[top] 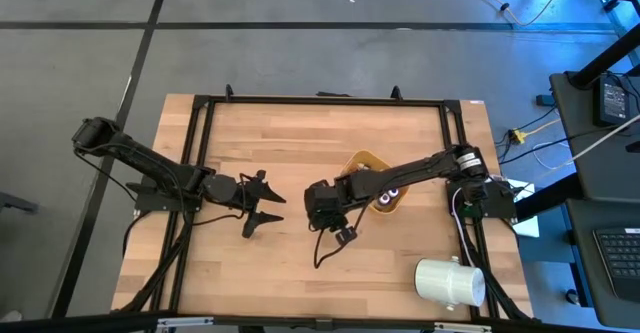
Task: Pick & Place food coloring
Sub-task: Put the large yellow food coloring bottle in the yellow bin
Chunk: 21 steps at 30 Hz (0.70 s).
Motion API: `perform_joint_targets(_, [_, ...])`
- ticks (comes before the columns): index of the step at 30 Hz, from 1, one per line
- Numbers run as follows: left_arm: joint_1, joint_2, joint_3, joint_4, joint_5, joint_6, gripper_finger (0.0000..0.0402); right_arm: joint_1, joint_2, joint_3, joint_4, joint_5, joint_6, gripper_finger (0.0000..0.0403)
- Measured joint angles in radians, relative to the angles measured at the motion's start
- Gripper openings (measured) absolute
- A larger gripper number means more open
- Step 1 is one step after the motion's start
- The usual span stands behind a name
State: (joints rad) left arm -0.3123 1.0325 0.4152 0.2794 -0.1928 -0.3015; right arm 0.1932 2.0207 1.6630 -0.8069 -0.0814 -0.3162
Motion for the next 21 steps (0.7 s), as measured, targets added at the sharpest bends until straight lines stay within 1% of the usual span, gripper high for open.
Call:
perform_joint_targets(5, [0.0, 0.0, 0.0, -0.003, 0.0, 0.0, 0.0239, 0.006, -0.096, 0.001, -0.038, 0.001, 0.049, 0.0133])
perform_joint_targets(10, [0.0, 0.0, 0.0, -0.005, 0.0, 0.0, 0.0239, 0.008, -0.207, 0.001, -0.129, 0.013, 0.134, 0.0133])
perform_joint_targets(17, [0.0, 0.0, 0.0, -0.019, 0.0, 0.0, 0.0239, 0.006, -0.314, 0.001, -0.317, 0.144, 0.274, 0.0133])
perform_joint_targets(21, [0.0, 0.0, 0.0, -0.021, 0.0, 0.0, 0.0239, -0.001, -0.336, -0.003, -0.381, 0.182, 0.324, 0.0132])
